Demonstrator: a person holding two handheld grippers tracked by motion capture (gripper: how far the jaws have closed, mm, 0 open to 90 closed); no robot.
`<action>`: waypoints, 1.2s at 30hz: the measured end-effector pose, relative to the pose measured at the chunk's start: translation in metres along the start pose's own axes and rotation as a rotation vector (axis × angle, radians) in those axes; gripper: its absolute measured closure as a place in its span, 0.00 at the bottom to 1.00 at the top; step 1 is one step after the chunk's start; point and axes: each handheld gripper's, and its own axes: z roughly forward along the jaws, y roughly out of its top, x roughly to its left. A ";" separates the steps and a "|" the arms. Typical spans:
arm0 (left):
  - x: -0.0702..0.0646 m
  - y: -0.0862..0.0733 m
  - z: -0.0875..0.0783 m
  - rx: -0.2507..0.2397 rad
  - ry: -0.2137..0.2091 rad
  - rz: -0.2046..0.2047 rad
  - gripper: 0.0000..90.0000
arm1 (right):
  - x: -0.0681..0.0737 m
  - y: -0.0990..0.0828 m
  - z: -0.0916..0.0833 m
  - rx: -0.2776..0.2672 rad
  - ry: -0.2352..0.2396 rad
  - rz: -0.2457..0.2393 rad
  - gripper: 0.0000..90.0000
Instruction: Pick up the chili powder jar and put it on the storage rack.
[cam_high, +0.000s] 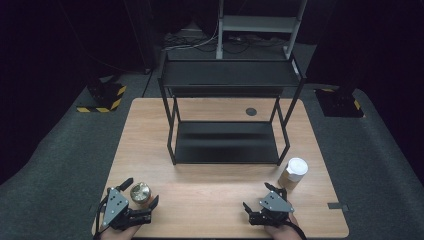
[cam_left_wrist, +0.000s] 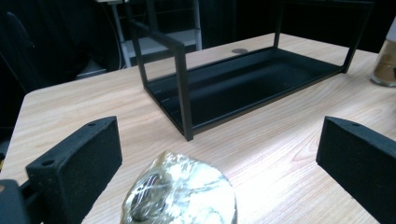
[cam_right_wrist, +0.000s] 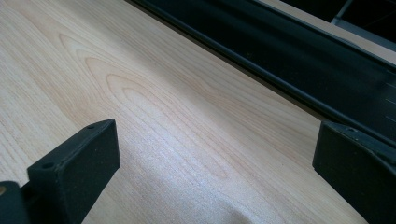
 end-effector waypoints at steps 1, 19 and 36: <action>0.000 -0.002 0.000 0.004 0.007 -0.006 0.00 | 0.000 0.000 0.000 0.002 0.001 0.000 0.00; 0.008 -0.017 0.004 0.032 0.040 -0.046 0.00 | -0.003 0.001 0.000 0.003 0.014 0.007 0.00; 0.014 -0.027 0.003 0.026 0.022 -0.056 0.25 | -0.004 0.000 0.000 0.003 0.018 0.009 0.00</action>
